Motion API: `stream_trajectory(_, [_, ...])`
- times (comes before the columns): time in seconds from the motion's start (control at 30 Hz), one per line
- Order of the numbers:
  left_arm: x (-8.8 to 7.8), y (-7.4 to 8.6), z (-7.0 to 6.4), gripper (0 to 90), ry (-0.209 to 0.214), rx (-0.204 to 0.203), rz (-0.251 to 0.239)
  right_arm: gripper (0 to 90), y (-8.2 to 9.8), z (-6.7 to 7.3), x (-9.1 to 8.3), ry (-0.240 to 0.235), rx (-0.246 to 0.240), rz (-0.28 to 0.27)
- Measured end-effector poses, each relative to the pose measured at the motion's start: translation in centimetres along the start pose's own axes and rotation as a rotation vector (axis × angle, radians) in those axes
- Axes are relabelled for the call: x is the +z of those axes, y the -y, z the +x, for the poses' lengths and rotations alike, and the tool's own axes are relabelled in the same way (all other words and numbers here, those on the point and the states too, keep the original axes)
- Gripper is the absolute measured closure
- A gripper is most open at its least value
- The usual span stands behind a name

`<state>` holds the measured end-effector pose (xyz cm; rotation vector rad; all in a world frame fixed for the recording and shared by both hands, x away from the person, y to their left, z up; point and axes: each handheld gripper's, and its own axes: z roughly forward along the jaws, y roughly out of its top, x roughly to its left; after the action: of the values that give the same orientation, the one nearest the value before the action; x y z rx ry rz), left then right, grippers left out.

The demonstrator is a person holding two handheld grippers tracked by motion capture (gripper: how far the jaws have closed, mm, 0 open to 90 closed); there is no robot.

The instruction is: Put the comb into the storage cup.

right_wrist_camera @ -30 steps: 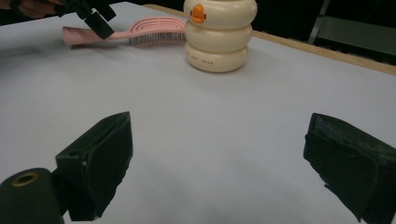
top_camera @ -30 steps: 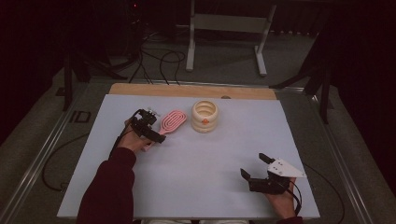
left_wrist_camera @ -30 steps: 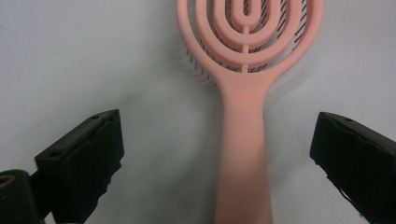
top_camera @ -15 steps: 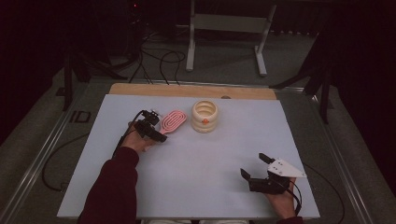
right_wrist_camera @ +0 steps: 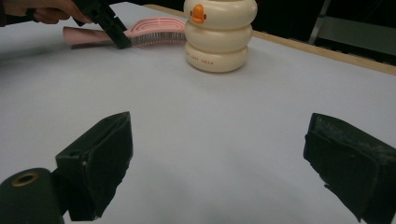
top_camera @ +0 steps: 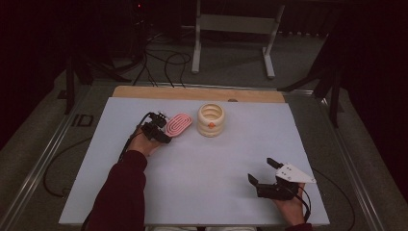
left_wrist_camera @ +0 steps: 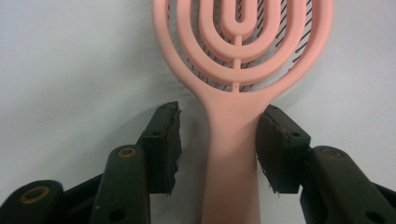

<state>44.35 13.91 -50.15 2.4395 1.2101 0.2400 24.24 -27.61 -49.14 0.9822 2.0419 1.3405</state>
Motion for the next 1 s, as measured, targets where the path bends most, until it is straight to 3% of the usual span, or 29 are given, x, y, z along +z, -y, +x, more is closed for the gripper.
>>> stream_trajectory(0.3, [0.02,-0.29,-0.07,65.2,0.003,0.012,0.010,8.3,-0.01,0.02,0.03,-0.002,-0.002,-0.001])
stream_trajectory(0.5, [0.01,-0.28,-0.13,67.5,-0.004,0.018,0.008,8.3,0.00,0.03,0.02,-0.003,0.001,0.000])
stream_trajectory(1.0, [-0.71,-0.08,-0.75,69.9,-0.068,0.060,-0.037,8.3,0.04,-0.10,0.01,0.001,-0.002,0.002])
